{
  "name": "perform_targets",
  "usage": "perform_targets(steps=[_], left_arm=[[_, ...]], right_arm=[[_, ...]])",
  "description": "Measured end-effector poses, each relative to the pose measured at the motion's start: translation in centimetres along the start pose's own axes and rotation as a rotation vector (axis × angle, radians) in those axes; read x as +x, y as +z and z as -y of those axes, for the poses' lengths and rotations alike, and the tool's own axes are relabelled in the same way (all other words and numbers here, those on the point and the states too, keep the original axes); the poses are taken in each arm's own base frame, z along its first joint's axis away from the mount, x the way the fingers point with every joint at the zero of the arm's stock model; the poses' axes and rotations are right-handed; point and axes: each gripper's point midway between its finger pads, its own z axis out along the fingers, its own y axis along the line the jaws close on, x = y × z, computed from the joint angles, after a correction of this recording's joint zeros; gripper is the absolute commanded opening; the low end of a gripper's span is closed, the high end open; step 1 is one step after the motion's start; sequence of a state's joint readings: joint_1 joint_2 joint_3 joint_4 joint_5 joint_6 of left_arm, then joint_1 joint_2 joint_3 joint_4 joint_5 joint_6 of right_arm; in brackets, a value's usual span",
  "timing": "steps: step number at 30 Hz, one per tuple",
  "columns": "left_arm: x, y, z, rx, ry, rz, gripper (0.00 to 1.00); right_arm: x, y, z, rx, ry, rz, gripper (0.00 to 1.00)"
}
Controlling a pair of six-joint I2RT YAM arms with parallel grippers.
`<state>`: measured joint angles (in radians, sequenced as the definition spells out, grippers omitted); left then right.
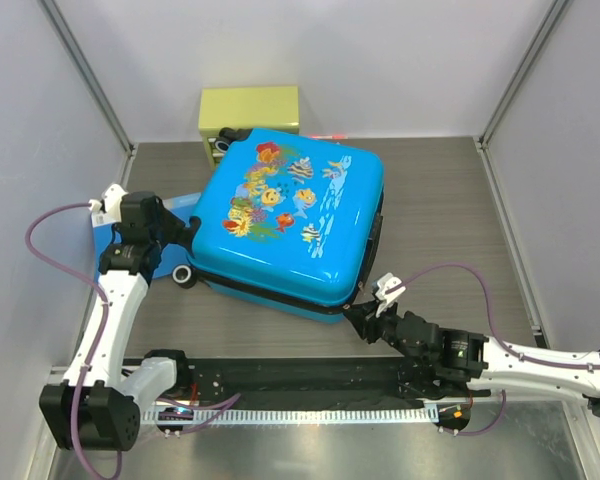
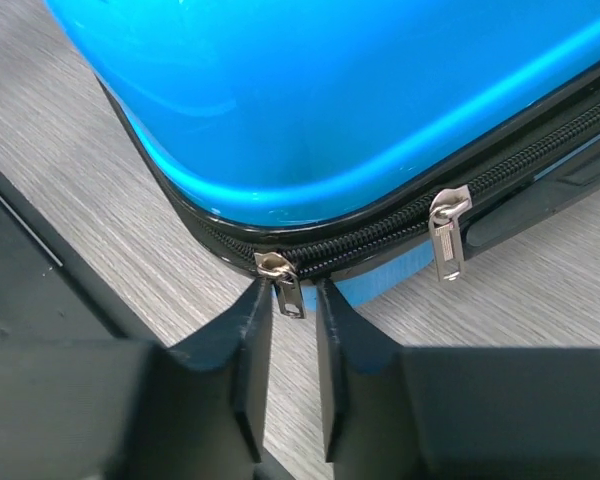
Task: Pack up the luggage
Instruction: Zip the luggage at the center of the board.
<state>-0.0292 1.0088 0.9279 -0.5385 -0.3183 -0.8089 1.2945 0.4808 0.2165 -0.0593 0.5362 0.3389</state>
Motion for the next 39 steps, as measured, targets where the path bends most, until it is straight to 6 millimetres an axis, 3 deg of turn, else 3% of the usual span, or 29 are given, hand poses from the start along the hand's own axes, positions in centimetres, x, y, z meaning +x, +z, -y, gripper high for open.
perform_targets(steps=[11,18,26,31,34,35,36,37,38,39], left_arm=[[-0.1,0.2,0.0,0.023,0.008,-0.019,0.0],[0.0,0.5,-0.1,0.075,0.021,0.0,0.0],[-0.6,0.5,0.4,0.156,0.11,0.057,0.0],[-1.6,0.2,1.4,0.219,0.165,0.101,0.0],[-1.3,0.0,1.8,0.248,0.184,0.091,0.0],[-1.2,0.0,1.9,0.251,0.187,0.088,0.0],[-1.1,0.0,1.8,0.251,0.19,0.085,0.0],[-1.1,0.0,1.9,0.253,0.192,0.084,0.09],[-1.1,0.0,1.8,0.252,0.194,0.085,0.18],[-1.1,0.0,1.7,0.249,0.2,0.086,0.27]], right_arm=[[0.2,0.1,-0.1,-0.002,0.012,-0.006,0.04],[-0.4,-0.3,0.3,0.021,0.083,0.03,0.05],[-1.6,-0.9,3.4,0.16,0.121,0.108,0.04],[-1.5,-0.8,4.3,0.204,0.124,0.109,0.05],[-1.3,-0.6,4.5,0.219,0.128,0.103,0.15],[-1.3,-0.6,4.6,0.224,0.127,0.102,0.32],[-1.3,-0.6,4.7,0.228,0.126,0.101,0.41],[-1.3,-0.6,4.9,0.237,0.125,0.101,0.49],[-1.2,-0.6,5.1,0.248,0.119,0.098,0.65],[-1.1,-0.6,5.3,0.256,0.113,0.093,0.71]])
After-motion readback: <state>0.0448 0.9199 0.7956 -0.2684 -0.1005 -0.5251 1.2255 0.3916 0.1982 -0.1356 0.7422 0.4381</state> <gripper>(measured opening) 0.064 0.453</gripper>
